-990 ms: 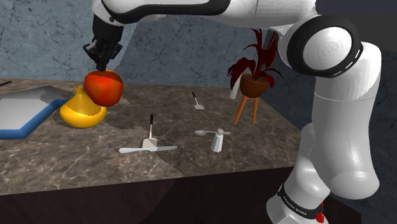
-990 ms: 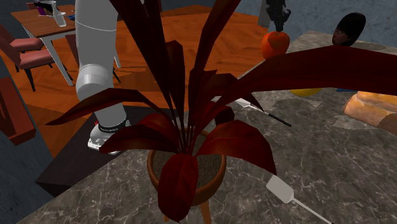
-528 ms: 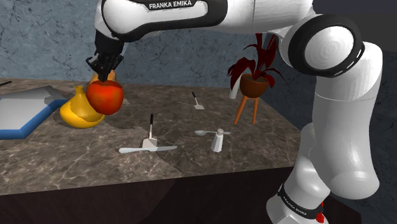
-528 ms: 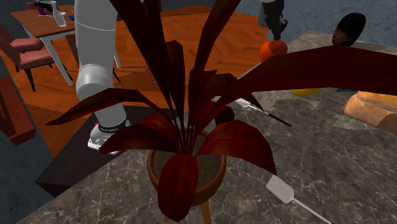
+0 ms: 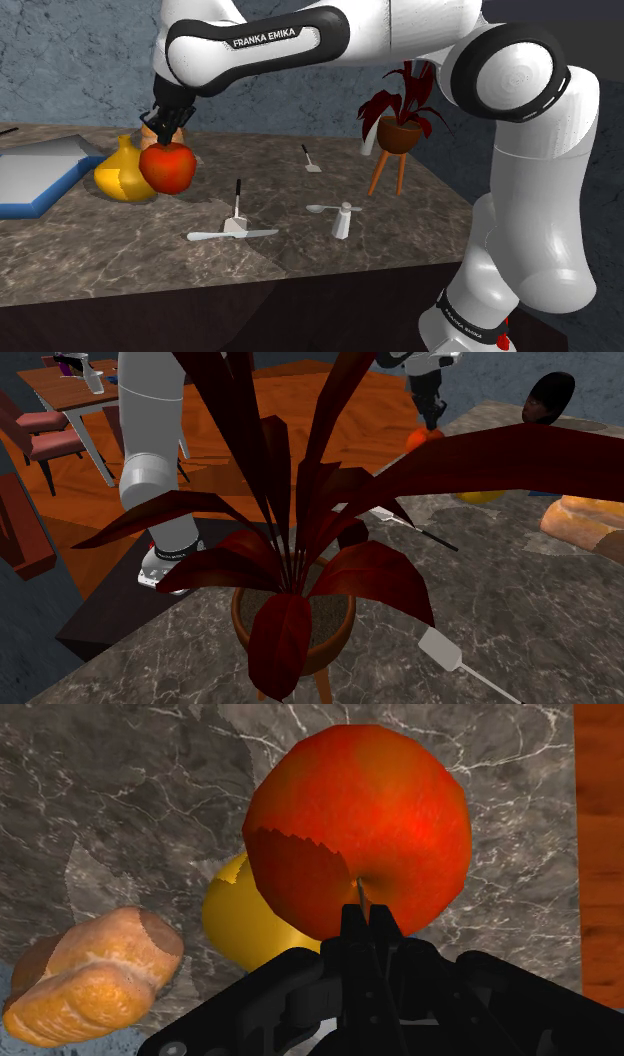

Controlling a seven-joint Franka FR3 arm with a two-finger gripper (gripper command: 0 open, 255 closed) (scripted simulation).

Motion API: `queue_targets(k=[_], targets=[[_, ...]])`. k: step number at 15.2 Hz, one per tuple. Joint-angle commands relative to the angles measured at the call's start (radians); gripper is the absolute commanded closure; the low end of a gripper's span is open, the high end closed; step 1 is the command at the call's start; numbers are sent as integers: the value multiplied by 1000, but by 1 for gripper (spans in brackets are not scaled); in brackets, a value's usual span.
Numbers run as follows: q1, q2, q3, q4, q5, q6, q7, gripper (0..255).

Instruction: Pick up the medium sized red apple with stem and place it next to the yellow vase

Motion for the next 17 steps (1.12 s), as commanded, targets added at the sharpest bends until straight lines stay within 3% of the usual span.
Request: queue_targets(k=[1, 17], targets=[[0, 2, 0, -24, -1, 27, 2, 255], [1, 63, -3, -157, -9, 222, 15, 255]])
